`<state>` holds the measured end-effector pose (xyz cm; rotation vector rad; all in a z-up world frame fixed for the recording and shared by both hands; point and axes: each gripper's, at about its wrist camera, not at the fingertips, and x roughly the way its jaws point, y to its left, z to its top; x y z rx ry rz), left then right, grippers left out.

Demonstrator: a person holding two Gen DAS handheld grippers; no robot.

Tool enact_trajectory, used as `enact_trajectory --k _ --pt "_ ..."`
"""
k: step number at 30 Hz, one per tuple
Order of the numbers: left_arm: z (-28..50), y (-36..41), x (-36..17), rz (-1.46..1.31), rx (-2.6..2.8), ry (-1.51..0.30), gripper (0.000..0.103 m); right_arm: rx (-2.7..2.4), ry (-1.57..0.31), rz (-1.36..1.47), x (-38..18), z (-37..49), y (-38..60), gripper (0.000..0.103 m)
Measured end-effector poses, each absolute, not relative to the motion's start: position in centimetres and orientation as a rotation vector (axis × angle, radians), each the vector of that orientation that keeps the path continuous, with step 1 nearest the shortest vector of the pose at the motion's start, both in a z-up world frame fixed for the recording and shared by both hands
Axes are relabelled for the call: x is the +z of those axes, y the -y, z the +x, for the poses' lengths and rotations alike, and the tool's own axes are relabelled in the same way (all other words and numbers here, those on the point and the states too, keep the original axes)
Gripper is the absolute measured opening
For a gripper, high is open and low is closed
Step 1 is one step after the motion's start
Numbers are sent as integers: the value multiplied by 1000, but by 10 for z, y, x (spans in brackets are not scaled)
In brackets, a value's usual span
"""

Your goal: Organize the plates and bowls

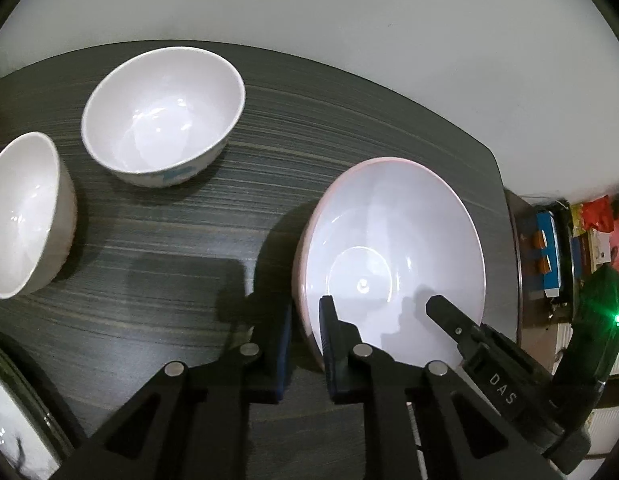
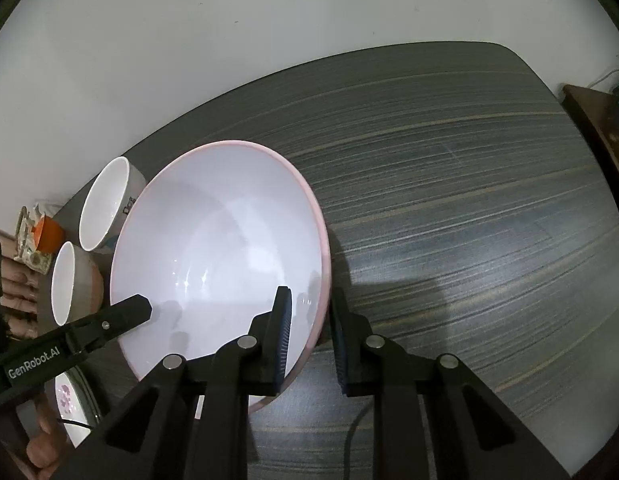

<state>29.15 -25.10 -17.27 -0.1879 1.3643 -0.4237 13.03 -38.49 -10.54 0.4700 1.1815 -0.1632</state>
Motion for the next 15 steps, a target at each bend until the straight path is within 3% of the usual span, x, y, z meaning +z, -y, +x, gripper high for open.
enact_trajectory --k 15 --pt "220 169 -120 -139 -385 -1323 13 -95 -1164 443 -60 99 306 19"
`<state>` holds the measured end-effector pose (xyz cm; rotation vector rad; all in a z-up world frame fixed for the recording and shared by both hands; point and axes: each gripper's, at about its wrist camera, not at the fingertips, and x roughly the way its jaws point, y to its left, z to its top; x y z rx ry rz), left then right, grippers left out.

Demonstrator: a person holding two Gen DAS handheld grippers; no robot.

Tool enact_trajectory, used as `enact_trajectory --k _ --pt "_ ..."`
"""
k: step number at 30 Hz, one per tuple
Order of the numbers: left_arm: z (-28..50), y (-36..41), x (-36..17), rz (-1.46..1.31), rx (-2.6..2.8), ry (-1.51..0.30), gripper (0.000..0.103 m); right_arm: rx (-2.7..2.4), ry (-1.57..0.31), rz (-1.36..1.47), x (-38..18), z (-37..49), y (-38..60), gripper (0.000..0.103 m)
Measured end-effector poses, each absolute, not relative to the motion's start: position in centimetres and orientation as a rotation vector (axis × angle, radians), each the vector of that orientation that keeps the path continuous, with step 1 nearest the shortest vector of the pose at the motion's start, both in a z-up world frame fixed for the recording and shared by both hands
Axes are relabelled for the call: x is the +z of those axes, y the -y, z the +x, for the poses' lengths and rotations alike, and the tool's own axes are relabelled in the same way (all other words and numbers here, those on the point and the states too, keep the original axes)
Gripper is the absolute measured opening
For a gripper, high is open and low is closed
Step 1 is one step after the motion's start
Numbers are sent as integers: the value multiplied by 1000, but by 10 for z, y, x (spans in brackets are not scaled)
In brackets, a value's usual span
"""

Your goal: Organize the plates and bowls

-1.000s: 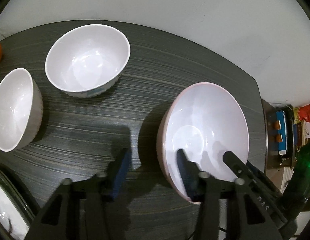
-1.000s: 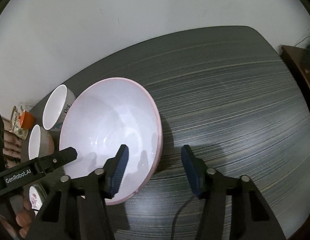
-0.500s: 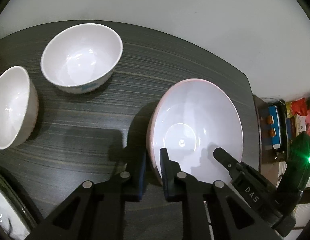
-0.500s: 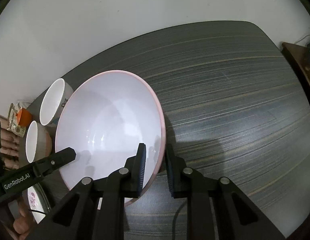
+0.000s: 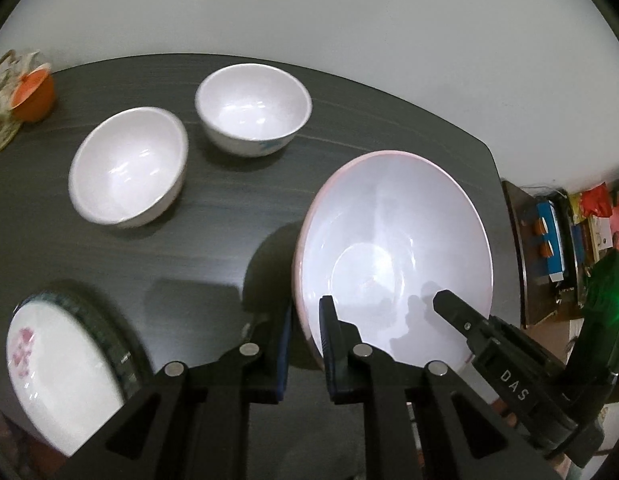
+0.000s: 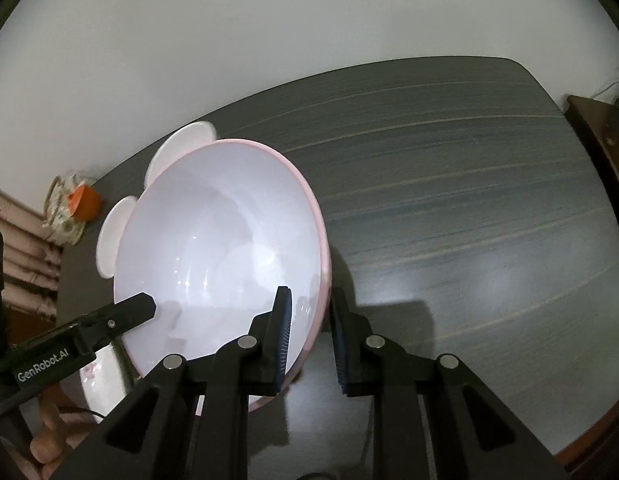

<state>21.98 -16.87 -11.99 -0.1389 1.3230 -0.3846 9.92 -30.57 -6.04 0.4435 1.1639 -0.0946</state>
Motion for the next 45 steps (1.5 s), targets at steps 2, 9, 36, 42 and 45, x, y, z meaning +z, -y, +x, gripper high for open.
enact_trajectory --k 2,9,36,42,45 --pt "208 161 -115 -136 -376 -1320 13 -84 -1167 443 -56 91 294 19" --pt "175 125 -110 -139 -356 -1328 13 -48 -1176 441 -50 65 258 19" --pt "138 103 -157 -157 -290 -1436 13 -28 -1281 415 -85 12 220 20" --pt "138 102 -163 -149 -282 -1432 13 -27 -1295 423 -90 9 218 20" --pt "138 103 -165 -149 -281 -1434 13 -27 -1300 425 -92 9 218 21"
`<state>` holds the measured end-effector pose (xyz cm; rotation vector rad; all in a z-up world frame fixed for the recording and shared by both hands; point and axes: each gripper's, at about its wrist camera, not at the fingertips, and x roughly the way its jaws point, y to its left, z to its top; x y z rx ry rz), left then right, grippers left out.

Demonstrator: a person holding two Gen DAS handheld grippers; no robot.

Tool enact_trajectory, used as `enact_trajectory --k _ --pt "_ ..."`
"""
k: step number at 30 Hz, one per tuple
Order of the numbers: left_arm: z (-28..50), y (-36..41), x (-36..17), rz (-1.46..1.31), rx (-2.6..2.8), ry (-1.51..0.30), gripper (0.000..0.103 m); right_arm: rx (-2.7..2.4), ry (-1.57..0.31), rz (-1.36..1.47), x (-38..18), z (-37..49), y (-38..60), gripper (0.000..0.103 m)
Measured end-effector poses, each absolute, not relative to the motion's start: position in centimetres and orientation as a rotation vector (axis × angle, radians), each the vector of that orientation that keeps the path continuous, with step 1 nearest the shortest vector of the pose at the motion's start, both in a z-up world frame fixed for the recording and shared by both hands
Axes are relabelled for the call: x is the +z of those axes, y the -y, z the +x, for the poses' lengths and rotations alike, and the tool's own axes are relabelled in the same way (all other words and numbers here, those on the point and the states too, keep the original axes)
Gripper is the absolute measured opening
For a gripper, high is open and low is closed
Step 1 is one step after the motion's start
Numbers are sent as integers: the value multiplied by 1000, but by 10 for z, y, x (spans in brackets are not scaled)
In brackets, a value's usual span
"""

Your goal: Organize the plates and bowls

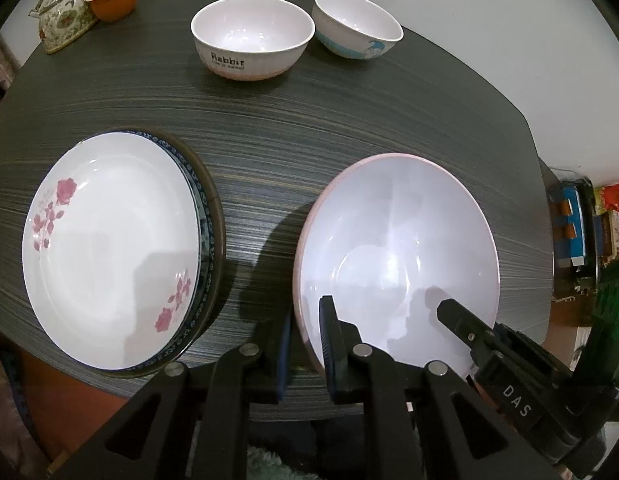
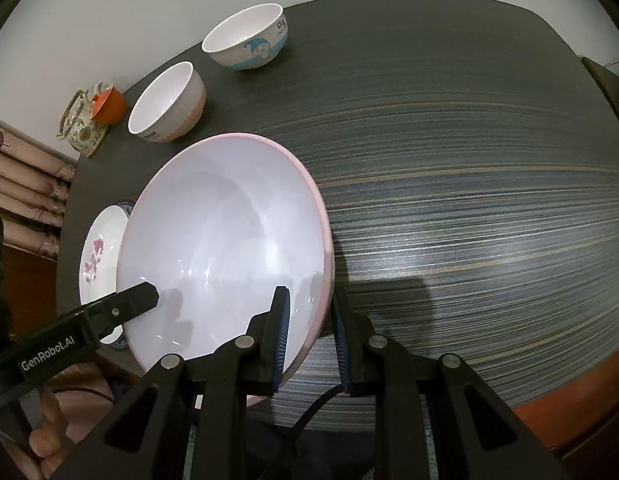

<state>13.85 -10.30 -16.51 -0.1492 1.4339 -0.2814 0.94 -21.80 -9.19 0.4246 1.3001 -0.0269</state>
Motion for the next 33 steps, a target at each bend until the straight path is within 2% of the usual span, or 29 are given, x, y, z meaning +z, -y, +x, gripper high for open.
enact_trajectory --k 20,33 --pt "139 101 -173 -149 -276 -1443 13 -26 -1310 437 -99 10 219 23" --pt "140 96 -175 -164 -285 -1450 13 -26 -1303 446 -99 8 218 35"
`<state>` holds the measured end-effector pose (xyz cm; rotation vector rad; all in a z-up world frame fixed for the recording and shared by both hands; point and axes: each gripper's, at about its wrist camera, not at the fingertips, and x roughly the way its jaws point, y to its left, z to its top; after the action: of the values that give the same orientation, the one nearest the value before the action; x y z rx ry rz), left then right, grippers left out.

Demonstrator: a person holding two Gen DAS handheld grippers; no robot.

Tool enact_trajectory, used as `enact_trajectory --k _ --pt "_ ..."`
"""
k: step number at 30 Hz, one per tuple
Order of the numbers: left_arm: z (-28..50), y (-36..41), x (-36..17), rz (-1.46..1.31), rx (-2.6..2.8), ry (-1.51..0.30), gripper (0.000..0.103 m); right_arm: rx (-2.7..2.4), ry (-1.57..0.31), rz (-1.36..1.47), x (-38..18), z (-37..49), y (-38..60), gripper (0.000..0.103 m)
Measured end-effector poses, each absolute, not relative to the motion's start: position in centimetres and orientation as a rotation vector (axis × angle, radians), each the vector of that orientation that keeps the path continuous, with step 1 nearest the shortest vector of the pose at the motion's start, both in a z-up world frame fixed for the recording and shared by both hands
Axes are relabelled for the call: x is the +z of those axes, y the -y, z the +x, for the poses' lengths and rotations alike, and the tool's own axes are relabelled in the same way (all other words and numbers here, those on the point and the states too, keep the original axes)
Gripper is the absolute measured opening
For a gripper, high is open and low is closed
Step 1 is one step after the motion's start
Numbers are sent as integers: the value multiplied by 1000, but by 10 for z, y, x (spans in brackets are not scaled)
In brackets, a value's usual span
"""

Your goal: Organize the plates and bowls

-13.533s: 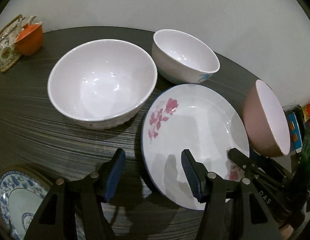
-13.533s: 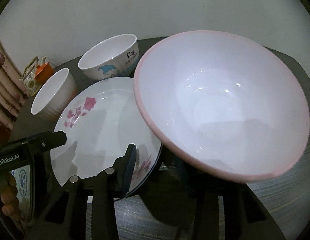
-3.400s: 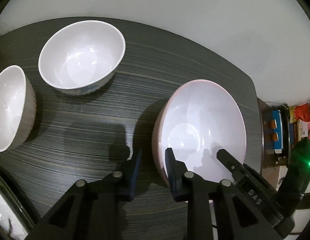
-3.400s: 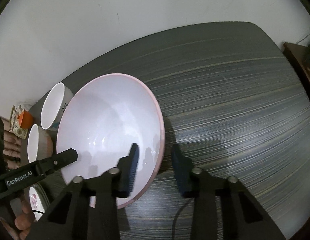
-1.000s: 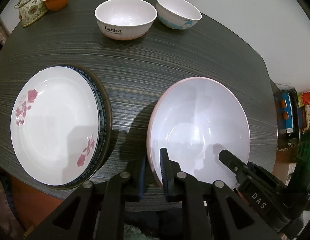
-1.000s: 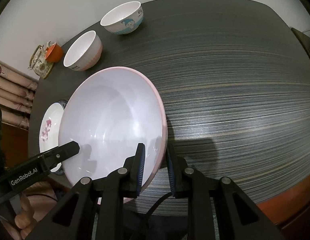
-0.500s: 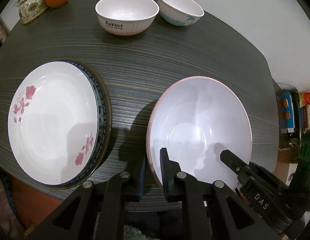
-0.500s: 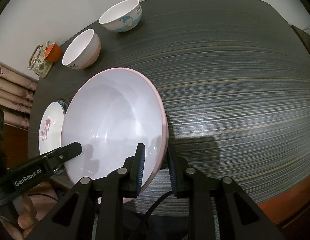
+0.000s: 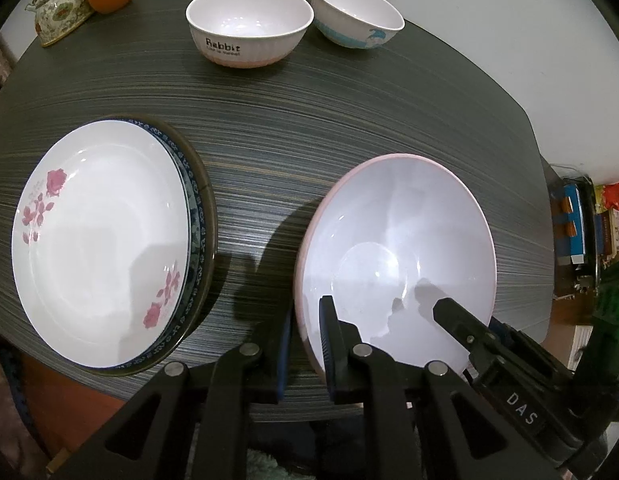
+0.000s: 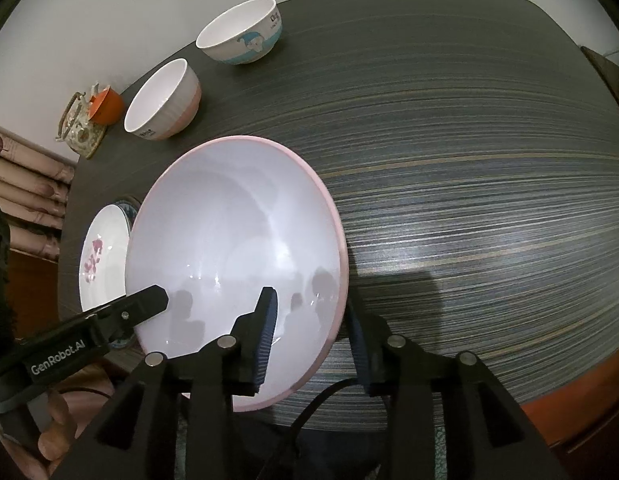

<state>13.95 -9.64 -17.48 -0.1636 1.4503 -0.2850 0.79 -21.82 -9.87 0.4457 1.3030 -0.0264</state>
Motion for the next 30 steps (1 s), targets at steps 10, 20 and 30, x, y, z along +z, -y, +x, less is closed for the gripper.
enact_trajectory --k 10,20,30 --pt "138 94 -166 -164 -270 -1413 15 -47 -1265 411 -89 10 220 45" --pt "136 91 -159 -160 -253 -1391 21 -74 -1202 320 -73 12 218 47" --pt "139 83 -146 -143 -227 -1354 27 -54 -1158 247 -59 15 211 47"
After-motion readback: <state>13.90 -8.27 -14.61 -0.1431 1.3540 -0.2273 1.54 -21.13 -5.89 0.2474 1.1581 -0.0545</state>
